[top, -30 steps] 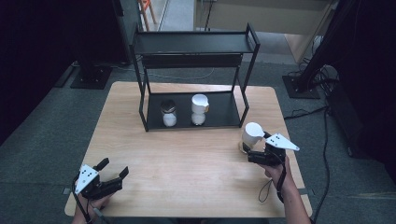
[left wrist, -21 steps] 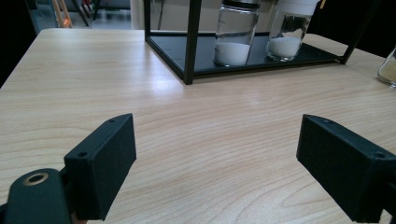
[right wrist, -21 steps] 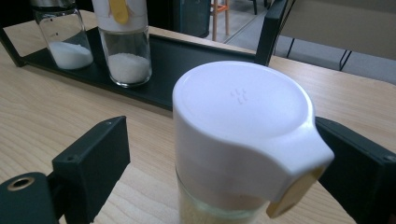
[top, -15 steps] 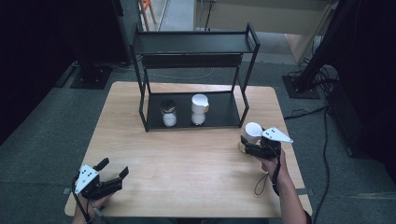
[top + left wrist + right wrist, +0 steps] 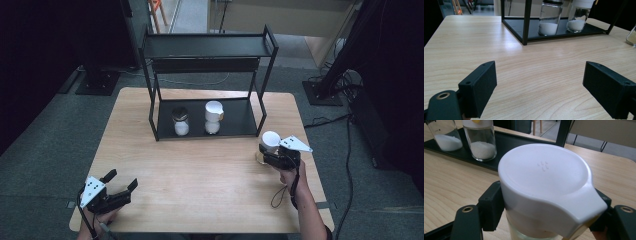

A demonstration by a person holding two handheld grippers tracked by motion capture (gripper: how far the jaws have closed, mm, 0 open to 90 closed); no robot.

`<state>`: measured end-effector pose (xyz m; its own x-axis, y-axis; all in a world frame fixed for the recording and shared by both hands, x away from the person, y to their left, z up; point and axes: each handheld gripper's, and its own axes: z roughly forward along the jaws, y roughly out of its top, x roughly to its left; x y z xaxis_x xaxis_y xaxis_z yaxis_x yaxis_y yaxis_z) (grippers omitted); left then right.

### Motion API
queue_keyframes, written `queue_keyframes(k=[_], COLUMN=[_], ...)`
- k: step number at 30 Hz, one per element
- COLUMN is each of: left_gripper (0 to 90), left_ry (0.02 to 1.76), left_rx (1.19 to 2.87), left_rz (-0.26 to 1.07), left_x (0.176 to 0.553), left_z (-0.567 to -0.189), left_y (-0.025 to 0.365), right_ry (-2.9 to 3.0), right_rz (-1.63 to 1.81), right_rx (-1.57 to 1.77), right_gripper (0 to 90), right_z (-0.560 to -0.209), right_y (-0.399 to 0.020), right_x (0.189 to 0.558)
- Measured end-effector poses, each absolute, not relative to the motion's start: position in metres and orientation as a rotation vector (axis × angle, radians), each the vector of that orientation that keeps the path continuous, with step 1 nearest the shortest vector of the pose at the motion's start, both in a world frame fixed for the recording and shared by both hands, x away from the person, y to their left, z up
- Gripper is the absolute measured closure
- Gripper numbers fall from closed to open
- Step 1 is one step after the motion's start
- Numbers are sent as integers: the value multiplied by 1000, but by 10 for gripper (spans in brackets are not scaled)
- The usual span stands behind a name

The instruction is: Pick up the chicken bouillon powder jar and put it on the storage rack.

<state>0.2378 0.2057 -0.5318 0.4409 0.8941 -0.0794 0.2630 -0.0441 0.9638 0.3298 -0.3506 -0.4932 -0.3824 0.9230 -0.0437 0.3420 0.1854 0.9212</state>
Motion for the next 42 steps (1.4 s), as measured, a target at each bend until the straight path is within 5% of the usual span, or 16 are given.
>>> queue_keyframes(k=[42], left_gripper=[122], left_ry=[1042], left_rx=[1568], left_rz=[694], left_x=[238], left_z=[-532], left_y=[207], right_ry=[1863], right_rz=[1127], right_rx=[1194], right_gripper=[303], right_z=[-467], right_y=[-305], right_x=[351])
